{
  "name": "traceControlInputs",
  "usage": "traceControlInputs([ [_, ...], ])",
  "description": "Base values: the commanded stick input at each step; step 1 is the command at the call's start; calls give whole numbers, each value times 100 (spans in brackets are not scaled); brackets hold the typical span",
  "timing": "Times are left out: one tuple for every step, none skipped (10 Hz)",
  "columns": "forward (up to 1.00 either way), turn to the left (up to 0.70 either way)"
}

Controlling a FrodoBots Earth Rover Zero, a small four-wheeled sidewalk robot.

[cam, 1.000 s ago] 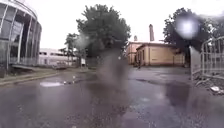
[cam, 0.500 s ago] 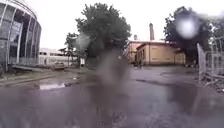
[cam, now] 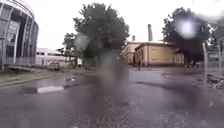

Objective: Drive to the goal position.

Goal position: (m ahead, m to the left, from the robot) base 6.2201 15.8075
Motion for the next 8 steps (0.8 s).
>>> traceControlInputs([
  [70,-10],
  [70,-3],
  [70,0],
  [70,0],
  [70,0],
  [70,0],
  [70,0],
  [70,0],
])
